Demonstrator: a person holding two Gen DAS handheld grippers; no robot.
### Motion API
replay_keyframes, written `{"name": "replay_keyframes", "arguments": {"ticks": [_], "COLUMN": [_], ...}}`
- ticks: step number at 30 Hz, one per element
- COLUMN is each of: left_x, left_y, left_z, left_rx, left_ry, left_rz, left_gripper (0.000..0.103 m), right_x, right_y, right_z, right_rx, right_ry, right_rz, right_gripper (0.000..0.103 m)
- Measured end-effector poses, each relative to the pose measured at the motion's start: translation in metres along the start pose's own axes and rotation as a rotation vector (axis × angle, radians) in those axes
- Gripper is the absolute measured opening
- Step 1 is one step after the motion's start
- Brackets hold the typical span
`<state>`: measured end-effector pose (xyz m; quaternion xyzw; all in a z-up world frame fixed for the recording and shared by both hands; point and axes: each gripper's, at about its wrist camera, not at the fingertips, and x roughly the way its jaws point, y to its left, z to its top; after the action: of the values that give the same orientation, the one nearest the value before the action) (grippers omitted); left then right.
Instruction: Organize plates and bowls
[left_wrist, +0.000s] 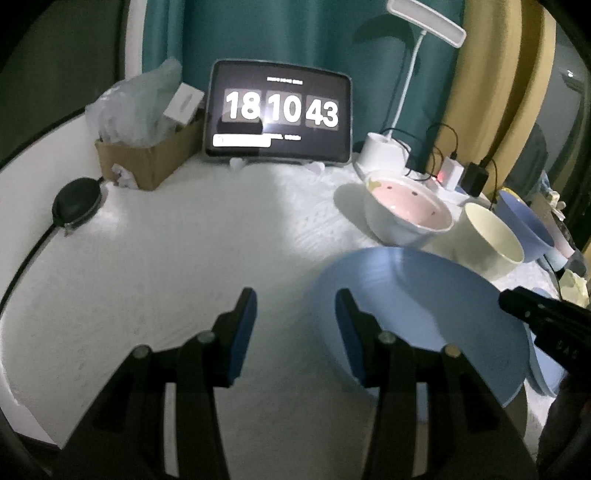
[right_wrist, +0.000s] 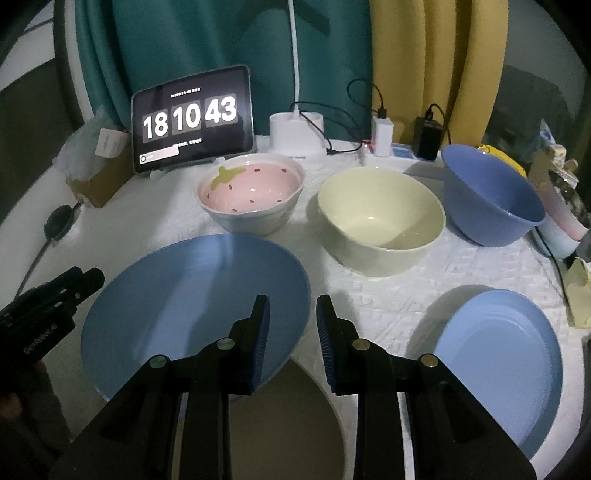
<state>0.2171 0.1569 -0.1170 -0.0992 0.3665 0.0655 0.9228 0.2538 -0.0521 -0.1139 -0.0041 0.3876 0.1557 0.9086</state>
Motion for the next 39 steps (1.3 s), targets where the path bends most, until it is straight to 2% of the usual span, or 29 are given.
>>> {"name": "replay_keyframes", "arguments": {"ticks": [6, 12, 20, 23, 24, 27, 33, 39], "left_x": [0.010, 0.027, 0.043, 0.042, 0.042, 0.037, 0.027, 0.012], "left_y": [0.000, 0.003, 0.000, -0.003, -0.004, -0.009, -0.013, -0.018], "left_z": [0.002, 0.002, -0.003, -0.003, -0.003, -0.004, -0.007, -0.008], "left_rx": [-0.026, -0.049, -0.053, -0.045, -0.037, -0.015, 0.003, 0.019], "left_ry": [0.032, 0.106, 0.186, 0.183, 0.181, 0.181, 0.175, 0.148], "left_rz": [-0.015, -0.017, -0.068, -0.073, -0.076, -0.087, -0.085, -0.083], "left_gripper": [0.046, 0.046, 0.046, 0.044, 0.039, 0.033, 0.031, 0.031], "right_x": [0.013, 0.024, 0.030, 0.030, 0.030, 0.027, 0.020, 0.007], "right_y": [0.001, 0.000, 0.000, 0.002, 0.003, 0.004, 0.004, 0.002], "right_z": [0.001, 0.004, 0.002, 0.000, -0.001, -0.001, -0.006, -0.009], "right_rx": [0.007, 0.015, 0.010, -0.004, -0.010, -0.016, -0.026, -0.020], "right_ry": [0.025, 0.045, 0.057, 0.059, 0.056, 0.051, 0.043, 0.020], "right_rz": [0.002, 0.004, 0.007, 0.013, 0.010, 0.014, 0.005, 0.004], "right_gripper": [0.028, 0.029, 0.028, 0.028, 0.028, 0.023, 0.019, 0.019]}}
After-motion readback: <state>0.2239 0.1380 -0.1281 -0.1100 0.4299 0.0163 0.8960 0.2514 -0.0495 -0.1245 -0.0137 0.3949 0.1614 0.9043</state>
